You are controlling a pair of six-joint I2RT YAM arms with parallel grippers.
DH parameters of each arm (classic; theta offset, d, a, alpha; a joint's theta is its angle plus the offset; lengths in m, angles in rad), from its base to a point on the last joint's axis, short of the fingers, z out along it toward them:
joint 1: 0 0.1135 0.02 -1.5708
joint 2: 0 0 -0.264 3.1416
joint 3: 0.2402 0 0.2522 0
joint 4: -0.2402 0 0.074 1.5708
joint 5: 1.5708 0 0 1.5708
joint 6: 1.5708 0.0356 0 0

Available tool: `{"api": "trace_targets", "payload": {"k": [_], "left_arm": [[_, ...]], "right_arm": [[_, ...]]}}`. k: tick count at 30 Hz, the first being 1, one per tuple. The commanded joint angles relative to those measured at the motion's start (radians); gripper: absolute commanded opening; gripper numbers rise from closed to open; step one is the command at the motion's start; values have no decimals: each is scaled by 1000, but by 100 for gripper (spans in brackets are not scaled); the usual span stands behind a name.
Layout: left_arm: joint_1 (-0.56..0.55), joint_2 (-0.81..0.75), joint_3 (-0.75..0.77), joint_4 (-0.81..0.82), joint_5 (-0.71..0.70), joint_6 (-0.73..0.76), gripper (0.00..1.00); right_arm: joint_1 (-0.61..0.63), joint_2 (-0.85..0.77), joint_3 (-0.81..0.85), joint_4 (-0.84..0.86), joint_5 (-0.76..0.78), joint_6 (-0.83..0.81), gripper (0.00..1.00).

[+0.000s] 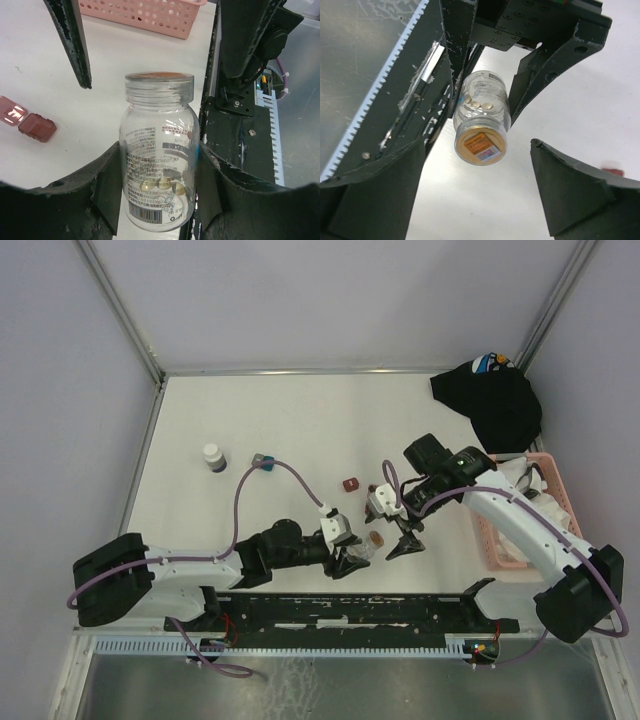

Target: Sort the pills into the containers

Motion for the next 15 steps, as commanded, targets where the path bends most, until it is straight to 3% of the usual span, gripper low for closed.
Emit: {"api": "trace_targets", "payload": {"k": [1,5,8,12,15], "left_arm": [[4,-58,-12,24,-48,33,3],[3,-109,-51,52,-105,22,3],[2,-136,-53,50,-160,8,3],[1,-163,-53,48,-210,-6,3],[0,-170,-53,49,-240,-8,3]], "right_arm": [[-20,0,103,-58,-73,115,100],[-45,27,153,-45,-129,315,99],[-46,51,136,132,-76,664,99],[-42,92,176,96,-54,710,99],[-31,62,149,174,-30,789,99]]}}
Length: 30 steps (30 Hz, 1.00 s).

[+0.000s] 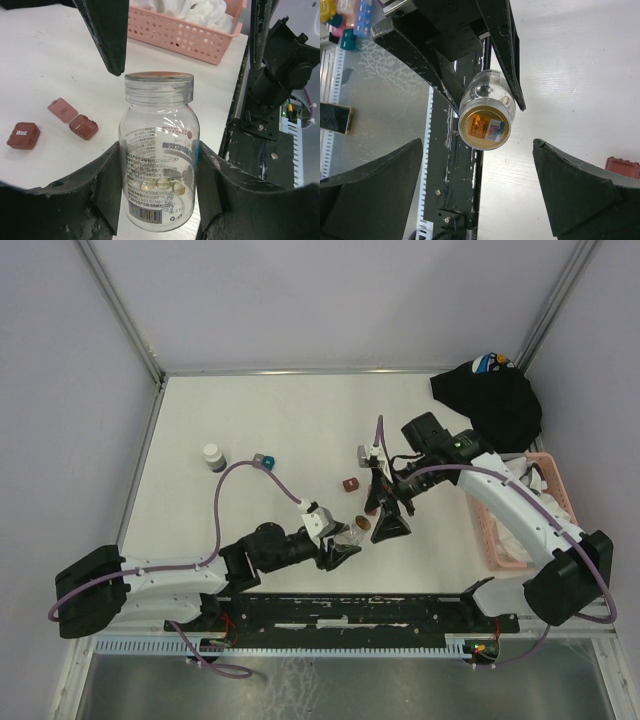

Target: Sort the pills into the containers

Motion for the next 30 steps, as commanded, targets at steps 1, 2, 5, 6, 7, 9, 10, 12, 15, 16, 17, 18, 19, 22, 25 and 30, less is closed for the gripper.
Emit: {"api": "trace_targets", "payload": {"k": [1,2,5,6,7,9,10,12,15,16,17,18,19,22,25,30], "left_arm": [[1,-28,2,55,-79,-9,3],[0,-27,3,54,-82,-9,3],[1,-18,13,54,-84,-6,3],[0,-14,17,54,-84,-7,3],[0,-9,22,55,-83,-8,3],[0,1,31,54,-83,-8,3],[0,5,34,54,-83,-8,3],[0,12,38,54,-82,-8,3],[-1,13,39,54,-84,-10,3],[-1,13,38,54,-84,-10,3],[-1,13,37,54,-84,-11,3],[-1,15,36,54,-84,-12,3],[-1,14,35,54,-85,-11,3],[-1,14,35,54,-81,-16,3],[-1,16,33,57,-80,-17,3],[-1,18,32,60,-77,-18,3]], "right_arm": [[14,-46,6,137,33,210,99],[15,-58,-6,167,50,230,99],[21,-64,-20,214,82,259,99],[24,-60,-20,215,84,261,99],[31,-56,-19,214,91,260,99],[45,-47,-19,215,112,260,99],[54,-41,-17,216,123,262,98],[66,-31,-12,212,137,264,95],[78,-19,-3,202,144,266,89],[80,-18,-1,200,145,266,86],[80,-16,-2,199,147,266,84],[81,-15,-1,199,150,266,84],[81,-12,-1,199,155,267,84],[82,-3,-1,204,168,278,84],[87,5,1,204,162,280,83],[90,6,2,205,141,284,71]]}}
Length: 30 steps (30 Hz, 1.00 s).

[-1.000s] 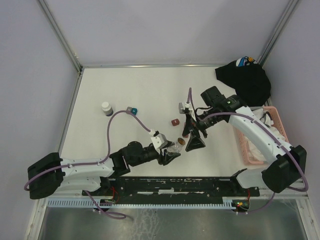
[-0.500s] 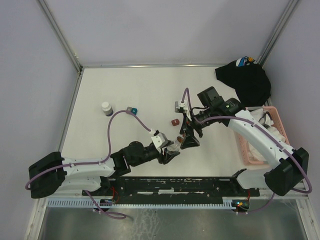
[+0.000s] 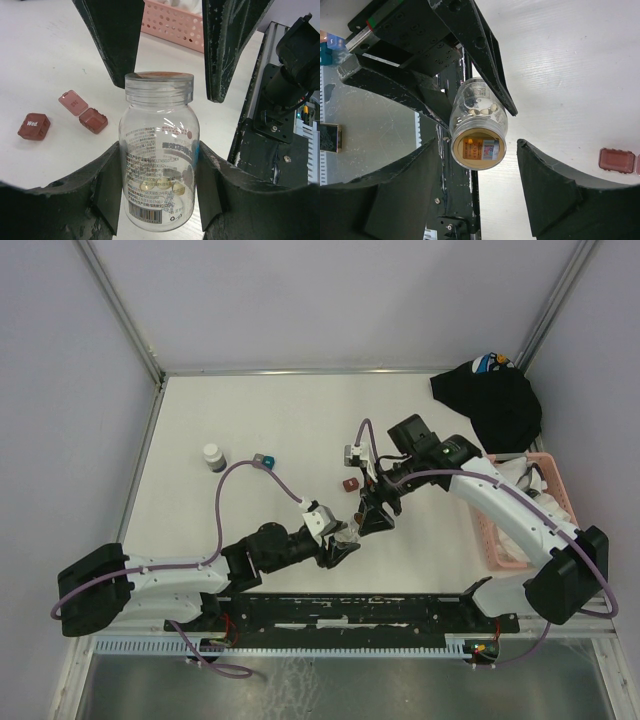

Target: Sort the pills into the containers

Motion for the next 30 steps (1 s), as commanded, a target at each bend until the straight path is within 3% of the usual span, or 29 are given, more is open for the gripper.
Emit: {"api": "trace_targets", "payload": {"k": [1,9,17,23,26,30], "left_arm": [[-1,1,32,60,-6,-18,3],[-1,0,30,60,-5,-19,3],[0,-18,13,64,62,-17,3],[41,-31,-6,55,275,-84,3],[102,7,-6,89,457,-150,3],[127,64,16,102,572,-177,3]], "right_arm": [[8,-2,20,22,-21,14,70],[8,3,25,18,-36,15,56],[9,0,40,-45,-117,-83,28],[10,-92,-26,-115,-190,-386,24],[11,-160,-107,-126,-199,-637,23],[10,-204,-166,-188,-177,-927,22]]}}
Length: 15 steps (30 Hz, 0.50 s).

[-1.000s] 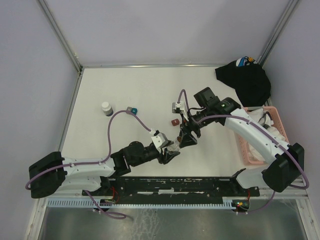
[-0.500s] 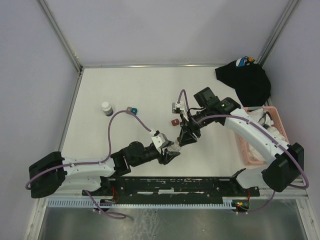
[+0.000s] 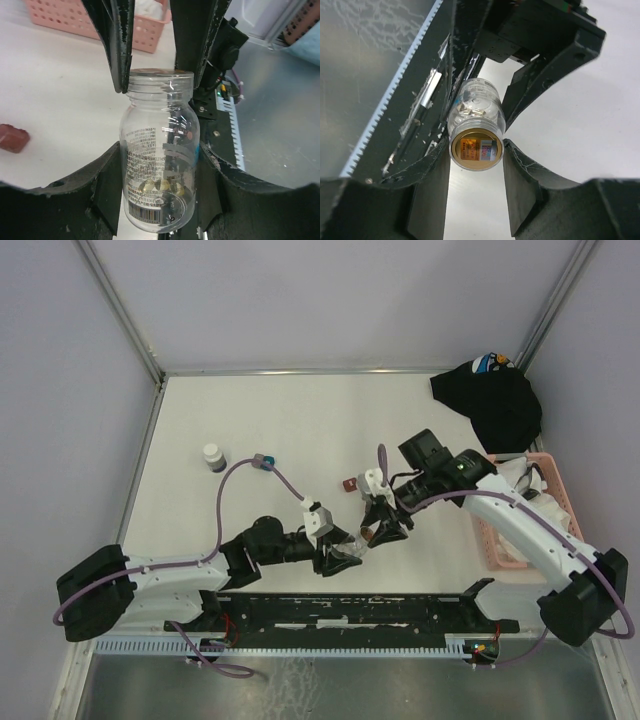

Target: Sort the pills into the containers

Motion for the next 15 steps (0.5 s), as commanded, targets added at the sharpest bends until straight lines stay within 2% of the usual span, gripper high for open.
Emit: {"api": "trace_targets", "payload": {"k": [1,8,11,15], "left_arm": [[36,58,31,48,196,-75,3],[37,71,49,14,202,-34,3],[38,51,37,0,203,-19,3],[37,37,24,11,235,-20,3]], "right_arm": [[0,-48,-43,-106,-17,-363,22],[-2,-2,23,-185,-18,-383,23],[-3,7,49,-305,-56,-503,25],[-5,-9,39,-340,-92,-584,28]]}}
